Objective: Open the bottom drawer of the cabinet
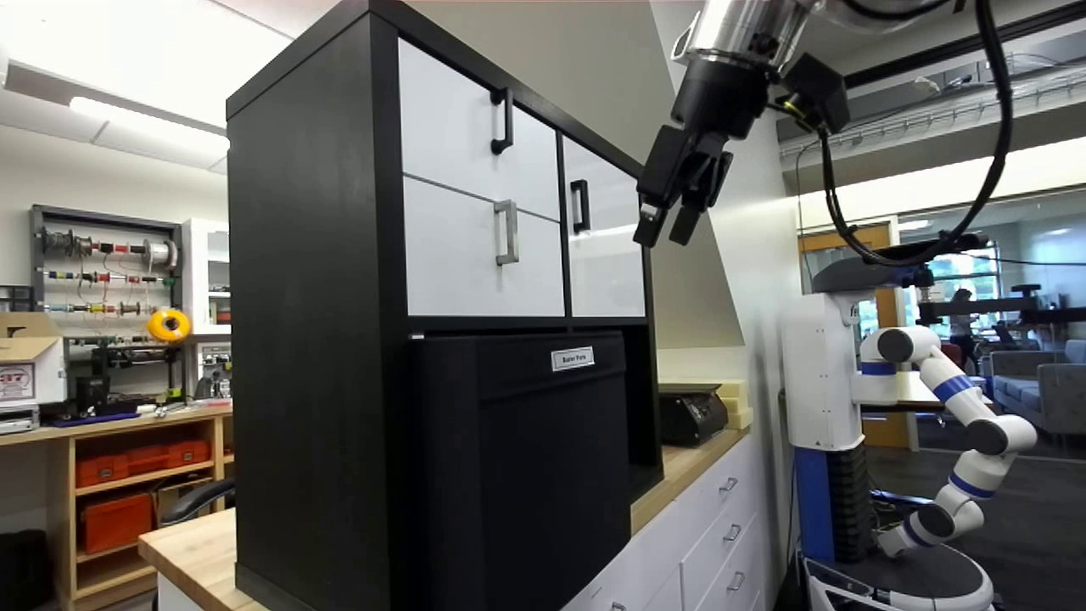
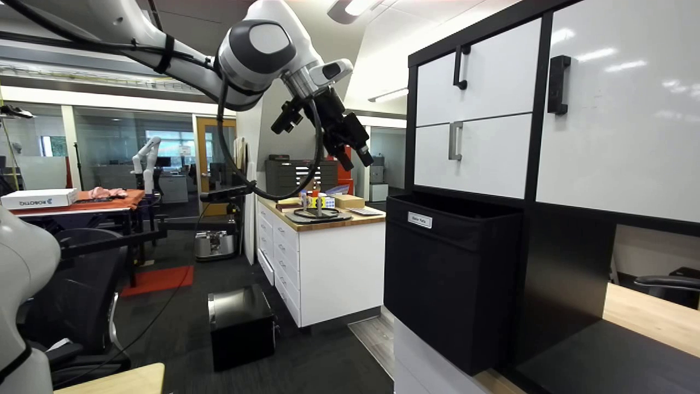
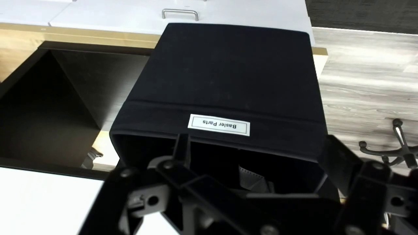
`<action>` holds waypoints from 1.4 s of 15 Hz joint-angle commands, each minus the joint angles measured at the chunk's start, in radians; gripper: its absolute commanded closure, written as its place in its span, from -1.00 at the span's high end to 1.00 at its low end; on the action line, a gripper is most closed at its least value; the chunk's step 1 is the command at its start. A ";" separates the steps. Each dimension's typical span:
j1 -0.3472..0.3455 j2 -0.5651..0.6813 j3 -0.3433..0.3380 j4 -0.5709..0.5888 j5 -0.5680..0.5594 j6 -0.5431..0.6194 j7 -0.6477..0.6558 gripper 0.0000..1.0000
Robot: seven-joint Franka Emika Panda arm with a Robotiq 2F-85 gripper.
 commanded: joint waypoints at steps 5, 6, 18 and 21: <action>-0.041 0.115 -0.018 0.108 -0.070 0.109 0.037 1.00; -0.043 0.129 -0.022 0.125 -0.072 0.115 0.033 1.00; -0.012 0.384 -0.062 0.381 -0.130 0.209 0.017 1.00; -0.003 0.439 -0.082 0.446 -0.127 0.225 0.008 1.00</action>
